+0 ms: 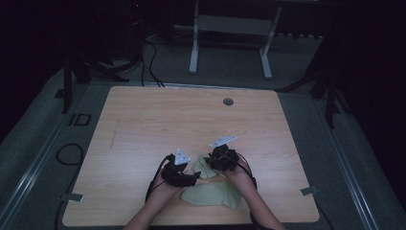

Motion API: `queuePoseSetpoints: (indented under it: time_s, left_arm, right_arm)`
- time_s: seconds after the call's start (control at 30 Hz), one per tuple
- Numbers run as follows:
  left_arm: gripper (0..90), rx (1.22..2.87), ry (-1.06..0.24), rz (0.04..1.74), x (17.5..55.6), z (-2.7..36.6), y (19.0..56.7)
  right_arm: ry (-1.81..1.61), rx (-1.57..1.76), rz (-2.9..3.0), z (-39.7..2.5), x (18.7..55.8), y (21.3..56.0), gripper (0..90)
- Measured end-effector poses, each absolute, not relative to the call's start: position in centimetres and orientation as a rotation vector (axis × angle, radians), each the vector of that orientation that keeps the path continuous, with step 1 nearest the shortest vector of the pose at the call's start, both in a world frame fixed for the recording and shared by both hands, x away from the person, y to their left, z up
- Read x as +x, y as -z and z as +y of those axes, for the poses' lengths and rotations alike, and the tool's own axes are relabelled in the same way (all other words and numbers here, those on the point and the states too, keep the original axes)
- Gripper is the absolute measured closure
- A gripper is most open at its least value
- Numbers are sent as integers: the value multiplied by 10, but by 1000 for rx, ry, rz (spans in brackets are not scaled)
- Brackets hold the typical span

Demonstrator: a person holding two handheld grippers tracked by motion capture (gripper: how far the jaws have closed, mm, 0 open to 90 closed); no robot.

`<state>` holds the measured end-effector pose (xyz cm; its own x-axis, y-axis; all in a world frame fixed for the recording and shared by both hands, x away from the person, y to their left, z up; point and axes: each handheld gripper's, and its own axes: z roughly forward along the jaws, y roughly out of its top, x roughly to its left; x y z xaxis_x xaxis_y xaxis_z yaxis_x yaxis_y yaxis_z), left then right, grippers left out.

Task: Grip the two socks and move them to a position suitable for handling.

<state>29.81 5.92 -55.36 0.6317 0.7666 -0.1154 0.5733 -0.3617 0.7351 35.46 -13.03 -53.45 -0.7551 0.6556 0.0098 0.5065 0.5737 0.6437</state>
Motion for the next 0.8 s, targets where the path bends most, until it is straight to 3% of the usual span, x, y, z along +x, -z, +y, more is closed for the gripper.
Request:
queuePoseSetpoints:
  time_s: [0.27,0.57,0.8]
  left_arm:
    - [533,2106,-319,1075,312,55,560]
    - [863,2147,-350,1049,311,49,563]
    - [887,2107,-394,1057,307,48,552]
  right_arm:
    - [-900,928,2606,-127,352,547,699]
    - [-900,907,2590,-129,348,550,864]
    - [-939,894,2533,-132,341,539,891]
